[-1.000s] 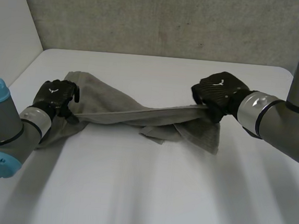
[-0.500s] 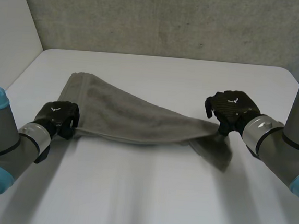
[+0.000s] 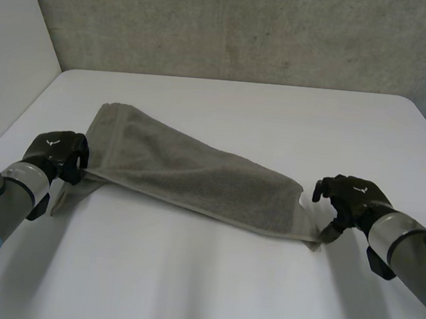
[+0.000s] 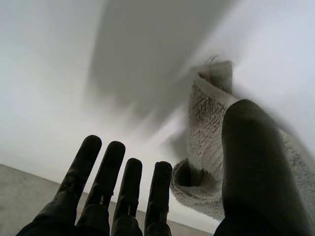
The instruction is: Fold the towel.
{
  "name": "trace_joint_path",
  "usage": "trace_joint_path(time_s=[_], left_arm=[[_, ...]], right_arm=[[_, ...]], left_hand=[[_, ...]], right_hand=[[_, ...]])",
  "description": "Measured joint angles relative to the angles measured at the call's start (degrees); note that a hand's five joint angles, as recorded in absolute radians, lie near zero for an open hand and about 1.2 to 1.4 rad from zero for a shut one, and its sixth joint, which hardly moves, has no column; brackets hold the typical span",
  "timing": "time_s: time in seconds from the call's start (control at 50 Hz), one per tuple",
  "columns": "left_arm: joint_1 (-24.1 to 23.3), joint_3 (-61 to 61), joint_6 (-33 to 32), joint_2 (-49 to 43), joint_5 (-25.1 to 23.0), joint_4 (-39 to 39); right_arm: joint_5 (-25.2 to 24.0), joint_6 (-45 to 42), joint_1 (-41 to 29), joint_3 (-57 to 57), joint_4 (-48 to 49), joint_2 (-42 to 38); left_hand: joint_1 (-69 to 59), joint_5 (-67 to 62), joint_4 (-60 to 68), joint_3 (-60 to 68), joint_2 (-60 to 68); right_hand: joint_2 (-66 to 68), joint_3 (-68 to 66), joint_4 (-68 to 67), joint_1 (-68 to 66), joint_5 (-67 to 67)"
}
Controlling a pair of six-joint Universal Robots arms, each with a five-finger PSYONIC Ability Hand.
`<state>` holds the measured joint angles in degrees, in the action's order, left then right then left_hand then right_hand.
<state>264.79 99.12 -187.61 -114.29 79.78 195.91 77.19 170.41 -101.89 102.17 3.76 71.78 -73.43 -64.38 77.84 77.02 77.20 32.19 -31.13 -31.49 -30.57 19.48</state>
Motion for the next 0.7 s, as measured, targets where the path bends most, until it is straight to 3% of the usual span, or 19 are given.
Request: trace_joint_path(time_s=[0.34,0.7], left_arm=[[-0.1,0.1,0.1,0.6,0.0,0.0],[-0.1,0.0,0.1,0.7,0.0,0.0]], right_arm=[[0.2,2.6,0.3,6.7,6.6,1.9],[0.9,5.0,-2.3,2.4,10.3,-6.6]], left_hand=[[0.0,-0.3,0.0,0.1,0.0],[-0.1,-0.4,0.0,0.1,0.0]], right_hand=[[-2.6,2.2,2.5,2.0,-2.5],[-2.6,2.2,2.5,2.0,-2.3]])
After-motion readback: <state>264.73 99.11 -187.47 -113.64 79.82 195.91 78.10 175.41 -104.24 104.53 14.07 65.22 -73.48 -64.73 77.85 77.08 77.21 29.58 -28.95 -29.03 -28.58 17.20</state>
